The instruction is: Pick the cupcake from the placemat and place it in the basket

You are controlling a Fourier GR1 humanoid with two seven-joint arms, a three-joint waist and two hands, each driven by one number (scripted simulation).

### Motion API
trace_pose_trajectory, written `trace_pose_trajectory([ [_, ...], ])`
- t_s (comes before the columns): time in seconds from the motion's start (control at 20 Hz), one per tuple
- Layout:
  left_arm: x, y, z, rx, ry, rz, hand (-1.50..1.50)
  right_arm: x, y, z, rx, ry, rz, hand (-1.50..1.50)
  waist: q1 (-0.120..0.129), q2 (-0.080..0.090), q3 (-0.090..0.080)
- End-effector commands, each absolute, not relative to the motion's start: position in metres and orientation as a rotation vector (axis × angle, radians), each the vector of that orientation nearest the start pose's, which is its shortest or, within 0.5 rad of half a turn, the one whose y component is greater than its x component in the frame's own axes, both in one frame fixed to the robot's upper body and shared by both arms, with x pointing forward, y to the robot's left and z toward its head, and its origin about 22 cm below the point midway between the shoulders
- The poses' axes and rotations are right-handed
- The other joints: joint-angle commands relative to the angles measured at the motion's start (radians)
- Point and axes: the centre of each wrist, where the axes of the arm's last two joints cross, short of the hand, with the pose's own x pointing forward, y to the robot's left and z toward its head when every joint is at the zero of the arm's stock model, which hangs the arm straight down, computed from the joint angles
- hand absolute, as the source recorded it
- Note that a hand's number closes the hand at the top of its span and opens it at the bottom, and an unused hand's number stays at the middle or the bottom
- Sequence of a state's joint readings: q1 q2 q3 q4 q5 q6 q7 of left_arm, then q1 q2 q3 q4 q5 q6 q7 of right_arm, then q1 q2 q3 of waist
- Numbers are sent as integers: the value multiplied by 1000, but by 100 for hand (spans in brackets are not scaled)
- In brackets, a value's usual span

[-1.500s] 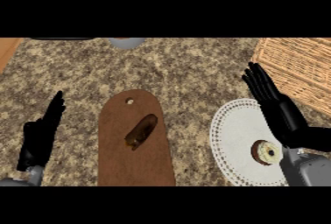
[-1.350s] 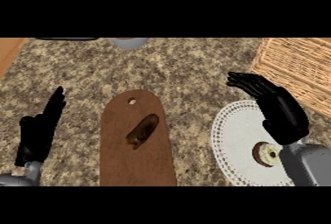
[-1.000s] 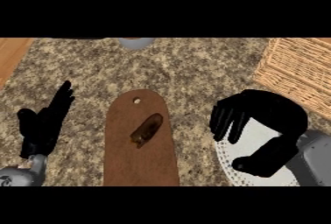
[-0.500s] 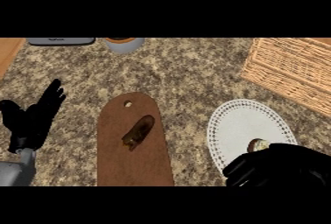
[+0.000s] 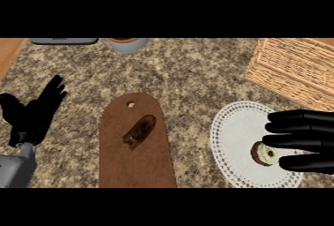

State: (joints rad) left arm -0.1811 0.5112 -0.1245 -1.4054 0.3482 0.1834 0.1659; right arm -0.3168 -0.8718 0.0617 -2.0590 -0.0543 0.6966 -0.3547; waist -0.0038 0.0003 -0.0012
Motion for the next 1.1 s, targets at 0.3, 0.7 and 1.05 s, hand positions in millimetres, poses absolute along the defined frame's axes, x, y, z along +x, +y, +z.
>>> trace_pose_trajectory([
  [0.3,291,306,46,173,-1393,-92,0,258,-297,312,-8,-1578,2001,-150,31,3,0],
  [0.7,304,306,47,172,-1390,-94,0,278,-329,306,190,-1528,1949,-150,31,14,3],
  [1.05,295,304,37,183,-1401,-84,0,290,-362,258,269,-1653,1754,-150,34,12,5],
])
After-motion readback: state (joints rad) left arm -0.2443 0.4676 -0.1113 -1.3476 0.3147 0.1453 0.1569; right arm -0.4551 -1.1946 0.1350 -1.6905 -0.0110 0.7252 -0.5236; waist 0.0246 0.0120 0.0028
